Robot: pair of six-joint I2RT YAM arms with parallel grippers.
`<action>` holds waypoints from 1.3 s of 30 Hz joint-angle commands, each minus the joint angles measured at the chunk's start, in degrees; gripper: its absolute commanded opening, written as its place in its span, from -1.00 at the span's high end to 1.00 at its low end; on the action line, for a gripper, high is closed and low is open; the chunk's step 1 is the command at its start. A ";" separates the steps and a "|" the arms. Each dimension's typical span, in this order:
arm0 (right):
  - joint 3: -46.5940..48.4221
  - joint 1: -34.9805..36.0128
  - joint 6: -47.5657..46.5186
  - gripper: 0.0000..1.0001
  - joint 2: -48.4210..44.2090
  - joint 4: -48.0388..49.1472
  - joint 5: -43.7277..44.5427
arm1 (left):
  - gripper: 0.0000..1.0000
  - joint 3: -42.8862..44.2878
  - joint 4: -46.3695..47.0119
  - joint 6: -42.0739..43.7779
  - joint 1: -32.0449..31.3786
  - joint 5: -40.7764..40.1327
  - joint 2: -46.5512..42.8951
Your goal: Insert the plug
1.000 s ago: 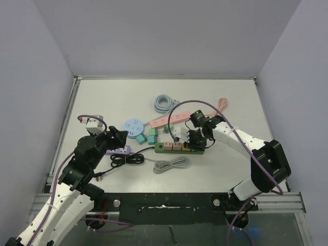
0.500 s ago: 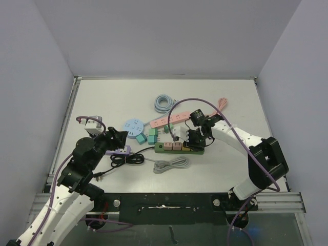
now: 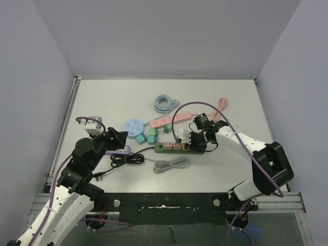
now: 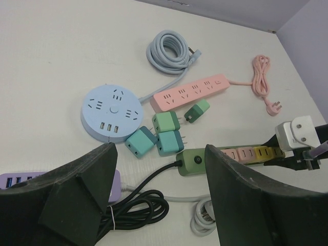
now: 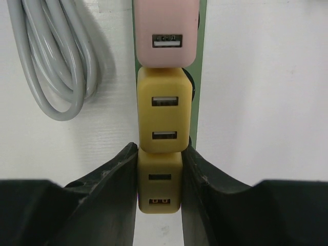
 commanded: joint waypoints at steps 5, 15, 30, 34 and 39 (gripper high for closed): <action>0.52 -5.06 0.99 -0.03 -1.08 -2.23 -0.64 | -0.35 0.02 3.88 0.20 0.52 0.80 -0.37; 1.72 -5.06 1.21 -0.06 -4.62 -3.30 -2.77 | -0.35 0.00 3.95 0.20 0.61 1.24 0.12; 4.58 -4.88 0.59 0.49 -2.50 -4.85 -3.36 | -0.35 0.02 3.80 0.29 0.88 1.04 0.06; 2.72 -4.51 0.03 1.00 -0.33 -5.65 2.05 | -0.35 0.06 3.86 0.35 0.97 1.15 0.21; -3.41 -4.75 -1.11 1.00 3.04 -3.10 8.16 | -0.35 0.00 3.89 0.37 0.97 1.17 0.34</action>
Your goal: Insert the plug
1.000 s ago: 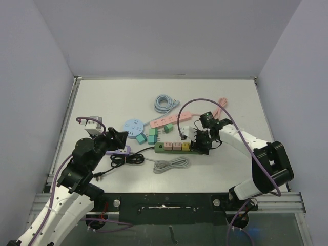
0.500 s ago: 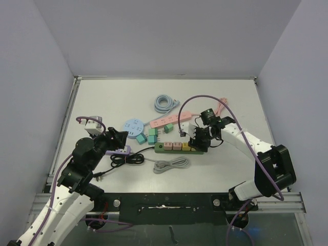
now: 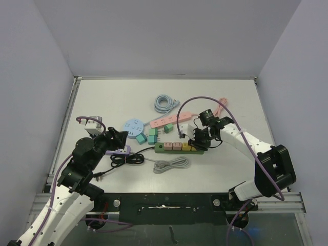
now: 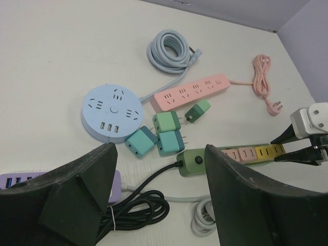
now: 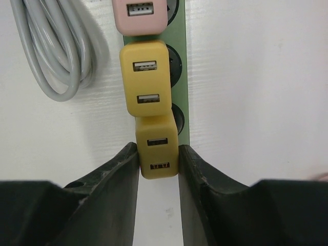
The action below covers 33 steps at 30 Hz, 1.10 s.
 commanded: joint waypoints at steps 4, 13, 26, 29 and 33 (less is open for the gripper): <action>-9.35 -0.44 -2.92 1.00 9.33 5.45 12.64 | -0.35 0.24 3.49 0.42 0.46 0.46 0.05; -6.18 0.32 -2.70 1.00 14.09 4.77 10.73 | -0.35 0.19 3.37 0.27 0.46 0.99 -0.11; 2.70 0.80 6.64 -0.07 -9.49 -1.09 -0.24 | -0.42 1.36 2.60 -0.54 0.50 0.43 4.02; 1.11 0.82 10.72 -0.12 -15.45 3.69 0.90 | -0.45 1.47 2.83 -1.40 0.55 1.78 5.91; -1.74 1.06 23.18 -0.15 -21.38 12.02 -0.22 | -0.45 2.10 2.33 -3.83 0.55 7.09 10.59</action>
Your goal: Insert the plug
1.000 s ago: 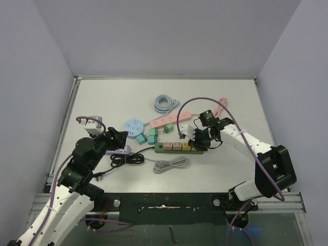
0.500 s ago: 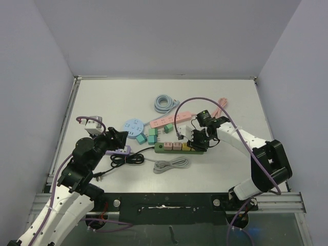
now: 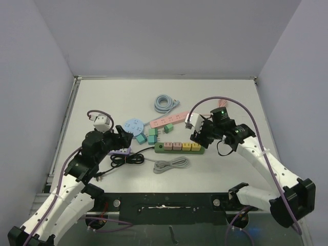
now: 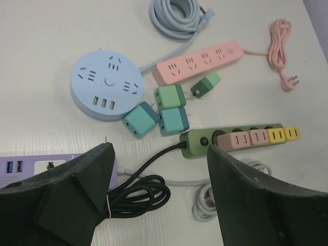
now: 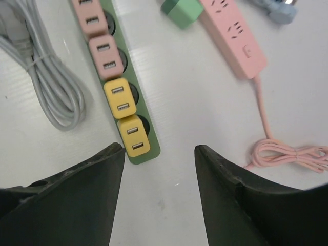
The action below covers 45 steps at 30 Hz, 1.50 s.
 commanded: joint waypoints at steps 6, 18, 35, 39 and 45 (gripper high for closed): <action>-10.37 1.75 42.97 -0.19 -12.88 28.36 9.80 | -0.37 0.79 6.08 -8.32 0.26 12.92 10.30; -0.44 1.97 75.35 -0.26 7.26 25.29 18.20 | -0.34 1.55 9.79 -13.37 0.53 5.71 23.37; 42.10 24.06 64.33 -0.21 50.41 15.27 26.92 | -0.34 2.27 -4.69 -18.71 3.78 -22.50 3.94; 48.09 26.31 64.86 -0.23 55.69 11.42 29.06 | -0.34 3.04 -8.10 -19.48 3.91 -26.08 -0.84; 49.55 27.34 66.10 -0.23 58.19 8.13 32.50 | -0.34 2.67 -8.99 -20.16 4.07 -26.65 -4.24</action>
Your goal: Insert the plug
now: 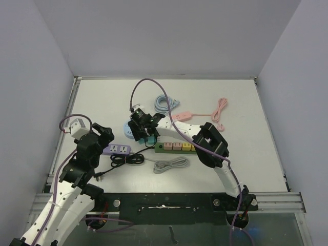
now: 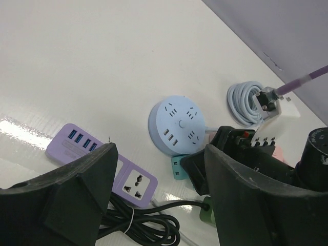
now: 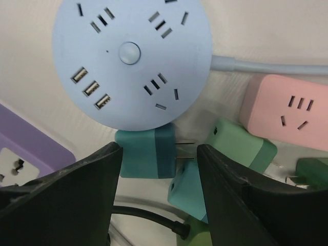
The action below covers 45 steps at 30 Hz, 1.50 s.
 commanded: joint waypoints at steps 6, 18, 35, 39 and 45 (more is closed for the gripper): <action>4.54 1.48 -3.14 -0.25 2.12 -4.50 1.67 | -0.34 1.47 -0.23 -1.23 0.38 -1.17 -1.10; 6.15 2.81 -1.50 -0.06 4.81 -5.59 3.89 | -0.34 1.82 -0.69 -0.09 0.38 0.59 -1.55; -21.44 2.87 -4.46 0.19 -20.26 23.45 1.93 | -0.34 0.27 -0.77 -8.99 0.45 17.65 -4.76; -31.25 3.15 -8.43 0.16 -27.81 32.90 -0.99 | -0.34 0.84 5.01 -9.81 0.46 26.66 -3.62; -41.08 4.91 -16.53 0.13 -35.88 40.81 -2.53 | -0.36 5.50 7.46 -9.07 0.53 36.78 3.04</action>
